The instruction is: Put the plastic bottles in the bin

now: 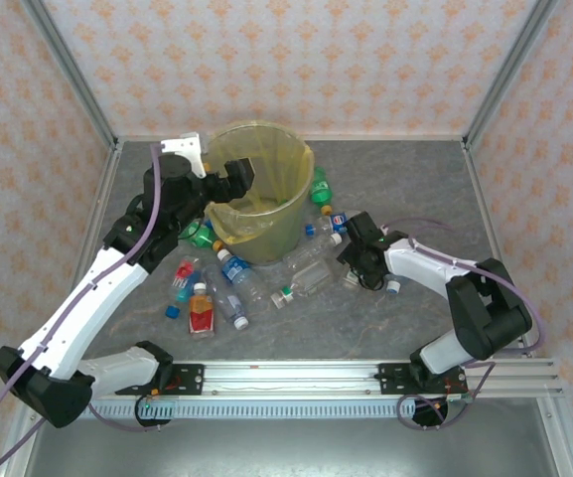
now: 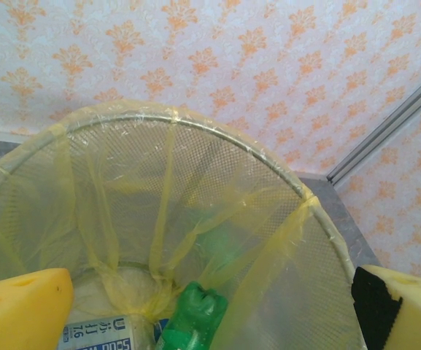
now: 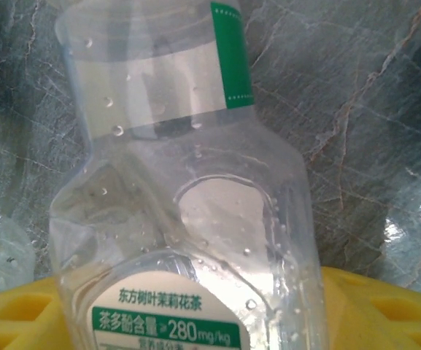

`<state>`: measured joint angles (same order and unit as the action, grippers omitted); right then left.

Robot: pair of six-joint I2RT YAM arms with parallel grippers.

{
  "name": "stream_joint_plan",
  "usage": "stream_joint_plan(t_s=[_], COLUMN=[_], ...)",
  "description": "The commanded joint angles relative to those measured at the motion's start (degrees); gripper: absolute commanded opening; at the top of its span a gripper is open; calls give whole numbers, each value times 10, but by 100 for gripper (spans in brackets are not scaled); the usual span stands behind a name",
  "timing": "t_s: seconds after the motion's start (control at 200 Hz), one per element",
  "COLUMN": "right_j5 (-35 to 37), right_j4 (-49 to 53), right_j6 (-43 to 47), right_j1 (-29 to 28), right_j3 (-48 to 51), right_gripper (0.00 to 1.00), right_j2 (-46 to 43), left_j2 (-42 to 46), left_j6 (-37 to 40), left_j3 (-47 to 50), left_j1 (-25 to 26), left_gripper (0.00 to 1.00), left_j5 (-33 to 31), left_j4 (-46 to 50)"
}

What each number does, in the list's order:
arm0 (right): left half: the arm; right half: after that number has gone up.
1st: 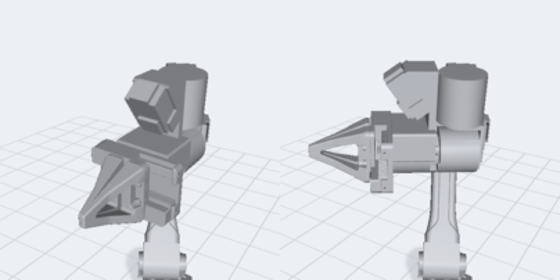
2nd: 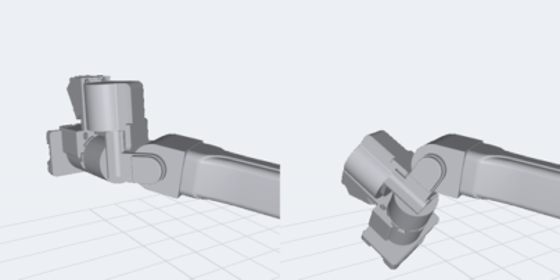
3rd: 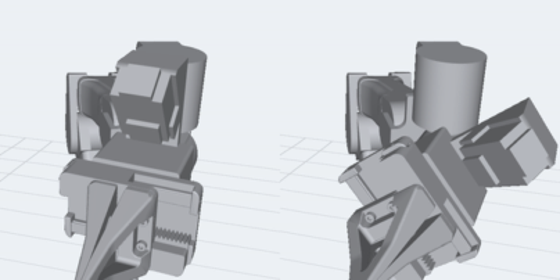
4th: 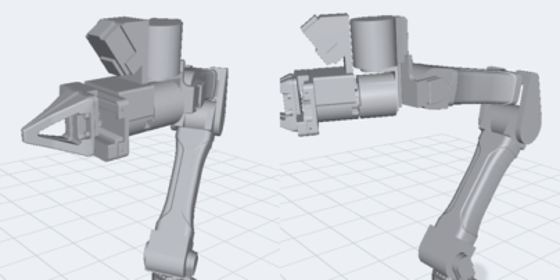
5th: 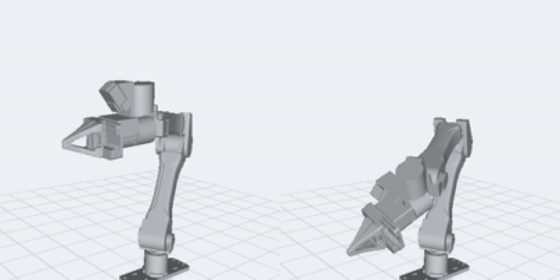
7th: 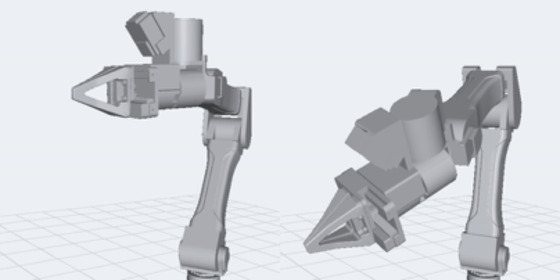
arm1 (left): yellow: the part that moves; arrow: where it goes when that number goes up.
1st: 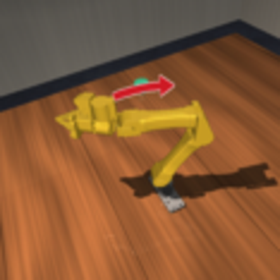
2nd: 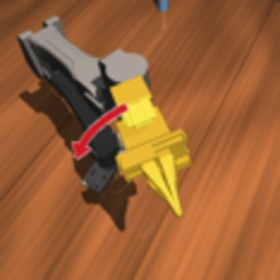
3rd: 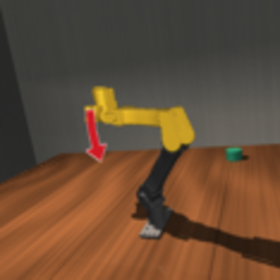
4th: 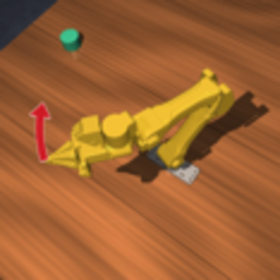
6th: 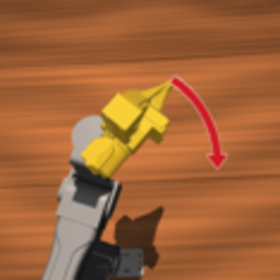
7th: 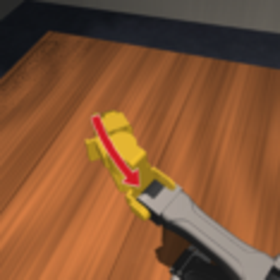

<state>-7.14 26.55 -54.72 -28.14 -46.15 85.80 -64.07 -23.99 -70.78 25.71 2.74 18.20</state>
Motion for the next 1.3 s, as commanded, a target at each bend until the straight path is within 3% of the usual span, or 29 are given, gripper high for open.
stream_joint_plan(t_s=[0.0,0.085,0.536,0.791,1.011,1.296], right_j5=[25,38,126,152,173,188], right_j4=[7,18,44,8,-56,-66], right_j6=[20,26,58,150,236,320], right_j1=[-6,-10,-38,-56,-108,-195], right_j3=[-4,-12,-65,-167,-276,-455], right_gripper=[65,59,56,54,52,53], right_j2=[8,1,-152,-205,-184,-46], left_j2=[23,30,19,0,-11,-4], left_j6=[-9,-20,-43,-44,-36,-23], left_j3=[11,19,2,-22,-45,-47], left_j1=[-6,-6,-7,-6,-7,-6], left_gripper=[99,99,99,99,99,99], left_j5=[4,7,8,-7,-14,-25], left_j4=[-2,-6,-4,-8,1,9])
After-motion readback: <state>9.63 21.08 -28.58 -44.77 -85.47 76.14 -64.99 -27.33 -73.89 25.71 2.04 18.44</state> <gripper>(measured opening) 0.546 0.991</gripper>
